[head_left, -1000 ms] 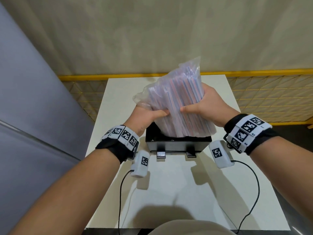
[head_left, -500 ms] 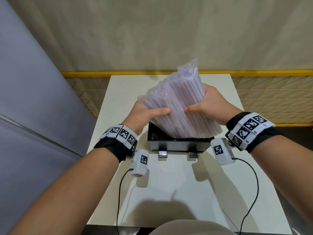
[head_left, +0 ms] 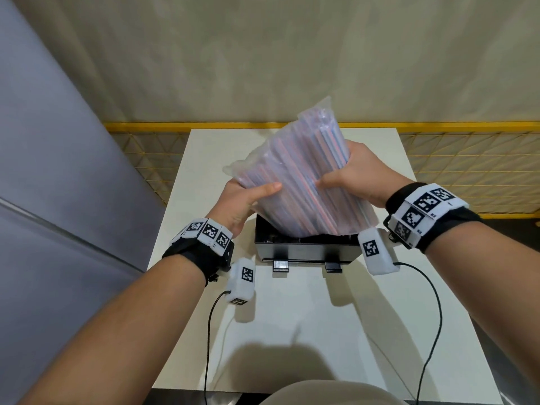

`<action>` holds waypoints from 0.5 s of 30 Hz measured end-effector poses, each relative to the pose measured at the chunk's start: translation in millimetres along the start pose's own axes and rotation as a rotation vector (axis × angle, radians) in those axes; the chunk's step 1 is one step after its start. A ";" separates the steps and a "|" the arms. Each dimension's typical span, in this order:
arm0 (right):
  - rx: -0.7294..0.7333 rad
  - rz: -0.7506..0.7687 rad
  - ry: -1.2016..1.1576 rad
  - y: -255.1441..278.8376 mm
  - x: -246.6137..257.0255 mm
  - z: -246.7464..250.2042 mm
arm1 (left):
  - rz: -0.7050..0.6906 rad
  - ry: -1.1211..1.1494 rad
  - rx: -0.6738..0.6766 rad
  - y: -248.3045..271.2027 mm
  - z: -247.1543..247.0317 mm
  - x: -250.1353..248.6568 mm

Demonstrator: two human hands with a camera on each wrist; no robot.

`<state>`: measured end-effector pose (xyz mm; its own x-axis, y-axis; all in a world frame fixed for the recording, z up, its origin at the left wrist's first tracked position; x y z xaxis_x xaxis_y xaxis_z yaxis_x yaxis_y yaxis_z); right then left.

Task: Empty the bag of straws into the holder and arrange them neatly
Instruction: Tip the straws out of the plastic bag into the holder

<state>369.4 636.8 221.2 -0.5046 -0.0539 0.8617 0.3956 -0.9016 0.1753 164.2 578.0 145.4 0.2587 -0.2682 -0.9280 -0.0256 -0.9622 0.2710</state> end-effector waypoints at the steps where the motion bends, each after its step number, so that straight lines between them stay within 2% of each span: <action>1: -0.002 -0.002 0.011 -1.2 -0.3 -0.1 | -0.003 0.000 0.005 -0.1 0.1 0.2; 9: 0.019 -0.101 -0.137 -5.1 -14.6 -3.3 | 0.004 -0.012 -0.008 -1.4 5.4 -0.8; 12: 0.033 -0.081 0.006 -5.1 -9.8 -3.4 | 0.006 -0.017 -0.005 -1.6 7.4 1.3; 15: 0.022 -0.092 -0.078 -5.4 -10.5 -1.1 | 0.011 0.000 -0.026 -2.7 11.7 5.7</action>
<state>371.7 641.7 210.7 -0.4789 0.0629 0.8756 0.3674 -0.8915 0.2649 154.4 578.6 136.5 0.2589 -0.2788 -0.9248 -0.0034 -0.9577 0.2877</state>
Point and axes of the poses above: each hand's wrist, its own y-axis away from the middle knuckle, its own z-axis out of the back of the hand, x = y × z, the point moved 9 cm from there along -y, towards the middle knuckle, and after that the axes turned 5 degrees about x, right-handed, at the moved point
